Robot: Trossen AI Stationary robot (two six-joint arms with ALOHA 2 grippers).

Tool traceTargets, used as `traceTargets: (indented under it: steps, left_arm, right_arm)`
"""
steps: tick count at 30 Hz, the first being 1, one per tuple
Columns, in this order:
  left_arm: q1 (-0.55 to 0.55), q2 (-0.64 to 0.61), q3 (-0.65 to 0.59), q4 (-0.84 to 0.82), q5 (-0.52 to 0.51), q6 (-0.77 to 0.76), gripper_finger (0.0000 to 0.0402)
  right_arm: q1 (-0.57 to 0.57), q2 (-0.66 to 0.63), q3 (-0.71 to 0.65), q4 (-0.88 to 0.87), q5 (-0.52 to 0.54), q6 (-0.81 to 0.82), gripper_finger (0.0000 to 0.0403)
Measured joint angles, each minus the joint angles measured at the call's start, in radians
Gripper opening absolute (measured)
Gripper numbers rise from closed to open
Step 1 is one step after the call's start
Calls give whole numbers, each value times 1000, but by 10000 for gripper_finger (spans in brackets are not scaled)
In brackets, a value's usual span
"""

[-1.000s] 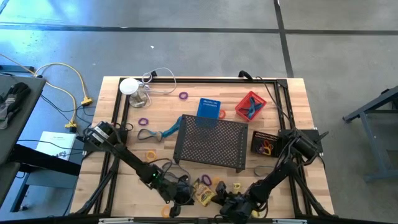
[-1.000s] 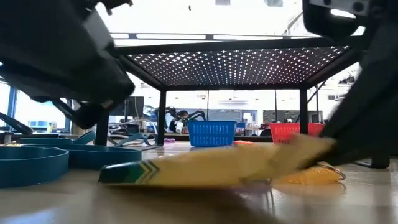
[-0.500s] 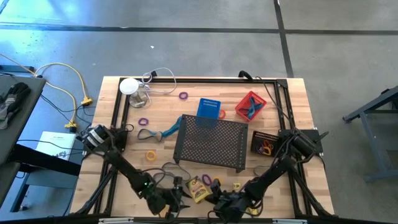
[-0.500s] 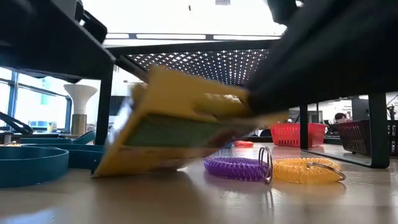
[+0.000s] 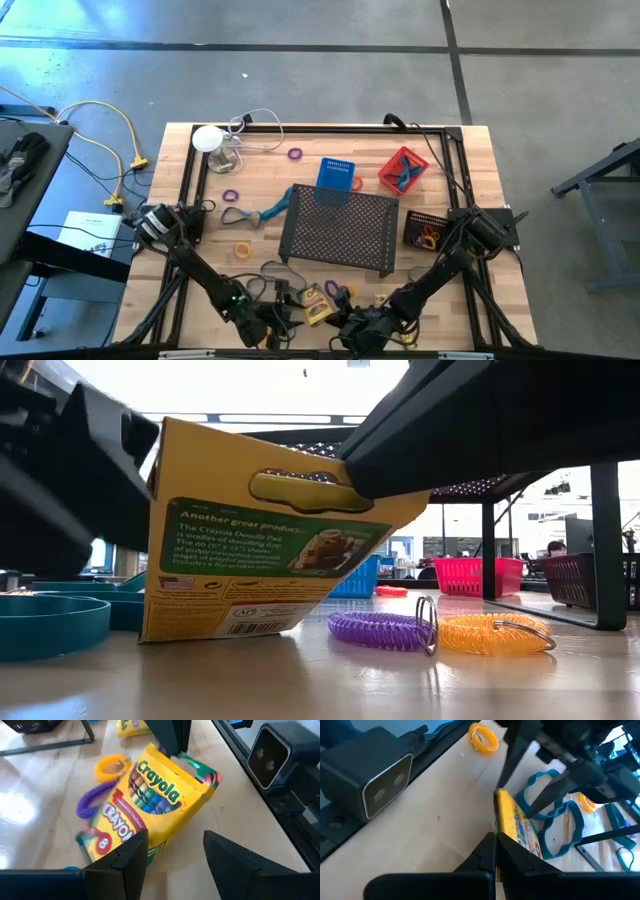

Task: Pick & Place Office Desk Supplies
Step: Put the yellow crayon box into the blue bin

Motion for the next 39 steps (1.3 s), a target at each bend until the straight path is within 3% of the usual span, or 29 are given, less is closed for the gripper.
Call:
traceTargets:
  steps: [9,16,20,26,30,39]
  left_arm:
    - [-10,45,2,37,-111,32,184]
    - [-13,45,2,40,-119,37,184]
    - [-18,45,2,46,-120,37,184]
    - [-26,45,2,52,-151,61,184]
    - [-21,45,1,61,-154,70,184]
    - [8,45,1,80,-150,-14,184]
  right_arm:
    - [-15,0,0,0,-30,17,3]
    - [-23,-1,2,0,-27,44,3]
    - [-21,-1,2,-16,-78,28,3]
    - [24,-1,12,-45,-8,21,3]
    - [31,-3,26,-128,0,114,5]
    - [31,-3,24,-241,-98,273,83]
